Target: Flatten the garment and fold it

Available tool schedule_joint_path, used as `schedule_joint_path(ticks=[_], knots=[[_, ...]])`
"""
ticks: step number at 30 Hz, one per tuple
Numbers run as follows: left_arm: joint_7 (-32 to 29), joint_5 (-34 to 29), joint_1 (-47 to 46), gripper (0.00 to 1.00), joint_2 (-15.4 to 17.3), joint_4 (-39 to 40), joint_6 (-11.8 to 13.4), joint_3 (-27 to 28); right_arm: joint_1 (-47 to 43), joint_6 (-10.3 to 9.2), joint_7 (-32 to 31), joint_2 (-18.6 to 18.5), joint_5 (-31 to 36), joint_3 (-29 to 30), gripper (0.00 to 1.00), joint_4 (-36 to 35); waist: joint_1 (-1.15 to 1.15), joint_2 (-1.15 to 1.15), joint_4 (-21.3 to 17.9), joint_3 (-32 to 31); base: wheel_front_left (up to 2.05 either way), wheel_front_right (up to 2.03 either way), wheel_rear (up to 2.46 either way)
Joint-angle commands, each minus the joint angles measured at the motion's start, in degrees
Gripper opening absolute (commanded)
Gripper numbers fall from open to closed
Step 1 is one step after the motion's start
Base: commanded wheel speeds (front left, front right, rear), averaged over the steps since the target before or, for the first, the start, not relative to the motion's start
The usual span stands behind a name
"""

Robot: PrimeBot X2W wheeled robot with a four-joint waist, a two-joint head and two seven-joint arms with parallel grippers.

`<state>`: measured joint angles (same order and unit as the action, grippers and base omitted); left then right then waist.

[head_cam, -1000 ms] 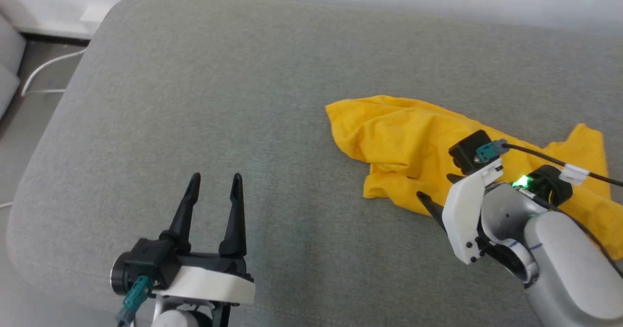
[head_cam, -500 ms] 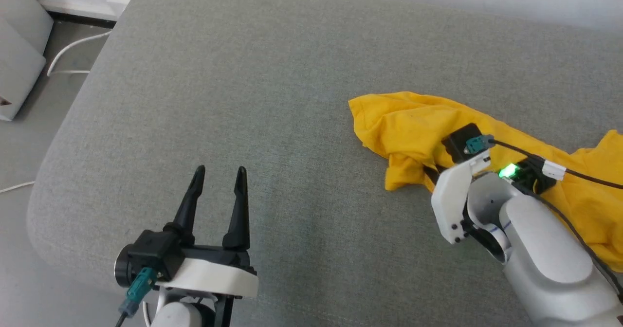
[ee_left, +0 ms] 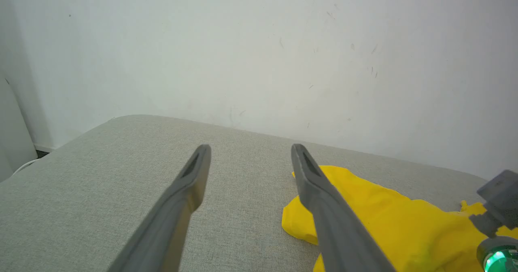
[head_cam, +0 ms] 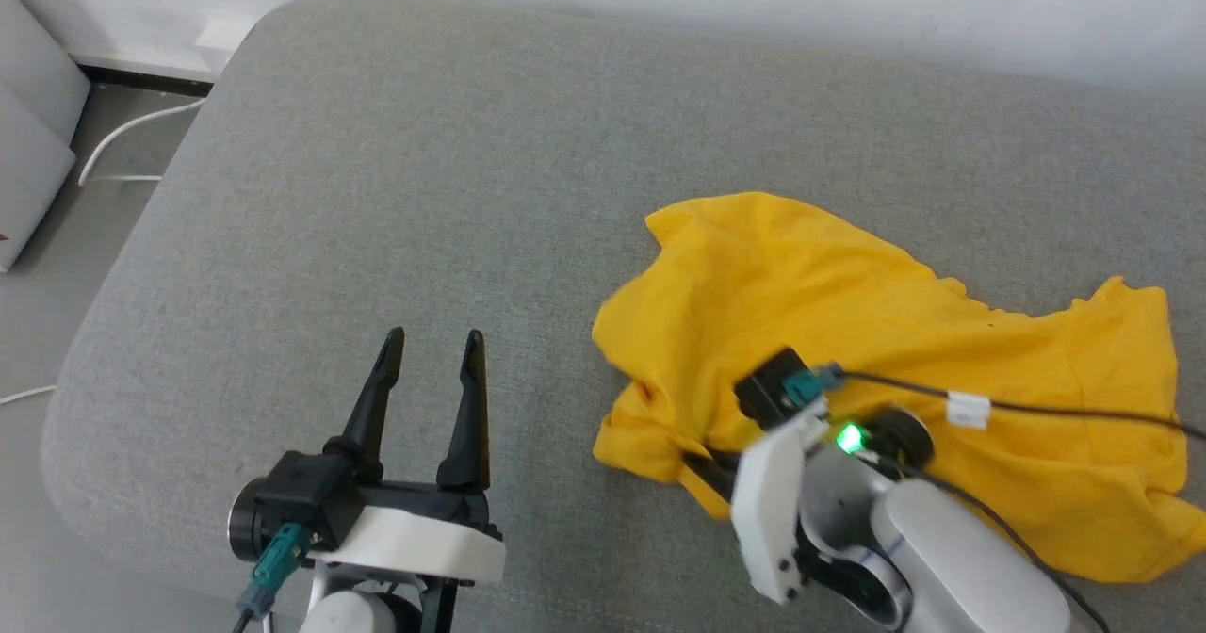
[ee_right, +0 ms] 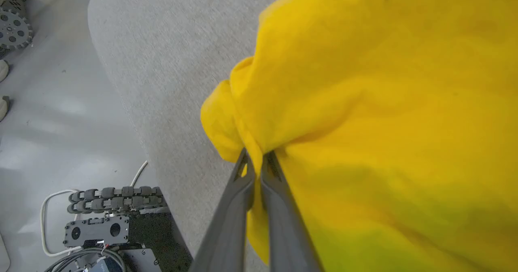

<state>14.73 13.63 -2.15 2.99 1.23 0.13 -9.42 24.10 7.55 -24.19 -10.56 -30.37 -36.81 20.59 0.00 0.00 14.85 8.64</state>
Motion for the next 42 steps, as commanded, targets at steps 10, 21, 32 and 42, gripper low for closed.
schedule_joint_path(ticks=[10,21,32,42], knots=[[0.27,0.19,1.08,1.0,-0.12,0.42,0.51,0.78,-0.17,-0.06,4.35,-0.17,2.35,5.73,1.0,3.05,0.0,0.0,-0.78,0.37,0.0,0.0,0.0],[0.27,0.85,1.09,1.0,-0.12,1.19,1.22,0.32,4.27,-0.06,-2.7,-3.61,0.05,17.74,1.0,-8.96,0.0,0.0,-2.17,1.13,0.0,0.0,0.0],[0.27,1.07,-1.02,1.0,-0.12,1.16,0.65,-1.07,8.35,-0.06,-9.87,-9.75,9.78,19.32,1.0,-0.3,0.0,0.0,0.78,4.9,0.0,0.0,0.0],[0.27,1.91,-2.78,1.0,-0.12,0.83,0.94,-2.8,9.59,-0.06,-7.22,-8.18,14.55,18.43,0.33,13.32,0.0,0.0,4.06,7.55,0.0,0.0,0.0]])
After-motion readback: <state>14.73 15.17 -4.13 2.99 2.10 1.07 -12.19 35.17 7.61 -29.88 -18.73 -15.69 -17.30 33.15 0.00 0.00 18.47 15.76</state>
